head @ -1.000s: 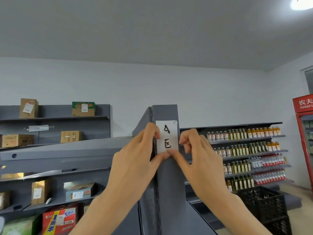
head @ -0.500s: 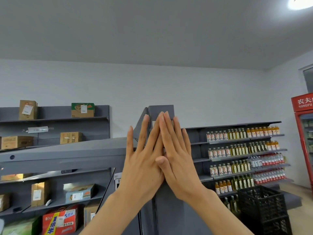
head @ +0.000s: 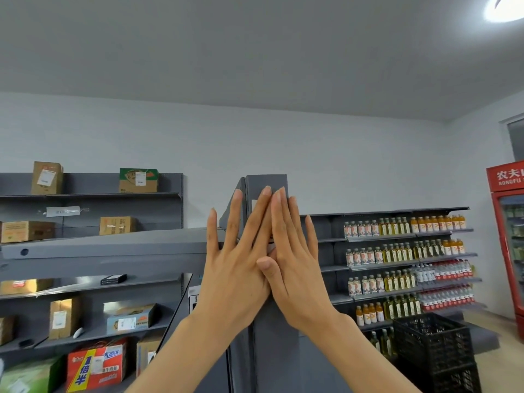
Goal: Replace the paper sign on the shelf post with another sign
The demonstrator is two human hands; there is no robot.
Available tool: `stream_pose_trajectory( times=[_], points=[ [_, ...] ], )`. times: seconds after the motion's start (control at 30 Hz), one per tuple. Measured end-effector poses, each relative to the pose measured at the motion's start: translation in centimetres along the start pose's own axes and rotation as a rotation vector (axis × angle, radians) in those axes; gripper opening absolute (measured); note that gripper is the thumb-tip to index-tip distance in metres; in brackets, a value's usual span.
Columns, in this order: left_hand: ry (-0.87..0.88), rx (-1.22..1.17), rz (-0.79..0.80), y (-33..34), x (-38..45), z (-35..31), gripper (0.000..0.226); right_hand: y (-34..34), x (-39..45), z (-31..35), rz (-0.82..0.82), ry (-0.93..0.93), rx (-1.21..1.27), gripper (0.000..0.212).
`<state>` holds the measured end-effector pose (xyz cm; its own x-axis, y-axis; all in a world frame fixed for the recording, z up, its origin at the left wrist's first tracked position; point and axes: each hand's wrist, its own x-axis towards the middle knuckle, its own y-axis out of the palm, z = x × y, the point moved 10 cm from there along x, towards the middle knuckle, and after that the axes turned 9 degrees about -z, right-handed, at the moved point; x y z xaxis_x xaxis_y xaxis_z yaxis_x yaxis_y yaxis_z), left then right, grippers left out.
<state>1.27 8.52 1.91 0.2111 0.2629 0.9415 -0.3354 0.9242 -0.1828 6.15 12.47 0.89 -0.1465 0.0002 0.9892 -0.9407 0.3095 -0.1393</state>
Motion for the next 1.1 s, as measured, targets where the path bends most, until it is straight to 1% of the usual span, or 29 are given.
stream_pose_trajectory(
  times=[0.2,0.43,0.57,0.8,0.93,0.97,1.1],
  points=[
    [-0.012,0.014,-0.019,0.0,-0.7,0.1,0.061,0.2,-0.4,-0.1,0.005,0.029,-0.031,0.082],
    [-0.096,0.021,-0.019,0.1,-3.2,0.8,0.065,0.2,-1.1,0.0,-0.026,0.078,0.094,0.079],
    [-0.099,0.043,-0.001,0.2,-3.8,0.8,0.063,0.3,-1.2,0.0,-0.025,0.11,0.101,0.079],
    [-0.074,0.042,0.037,-0.6,-4.1,0.9,0.062,0.1,-1.4,-0.7,0.049,0.11,-0.193,0.083],
    [-0.039,0.089,0.103,-1.0,-4.5,1.2,0.061,-0.7,-1.4,-1.6,0.142,0.024,-0.366,0.081],
    [-0.027,0.087,0.113,-1.3,-4.6,1.3,0.061,-1.2,-1.1,-2.4,0.155,0.026,-0.396,0.081],
    [0.071,0.116,0.12,-2.6,-4.1,2.0,0.059,-4.7,0.1,-5.5,0.111,0.125,-0.34,0.077]
  ],
)
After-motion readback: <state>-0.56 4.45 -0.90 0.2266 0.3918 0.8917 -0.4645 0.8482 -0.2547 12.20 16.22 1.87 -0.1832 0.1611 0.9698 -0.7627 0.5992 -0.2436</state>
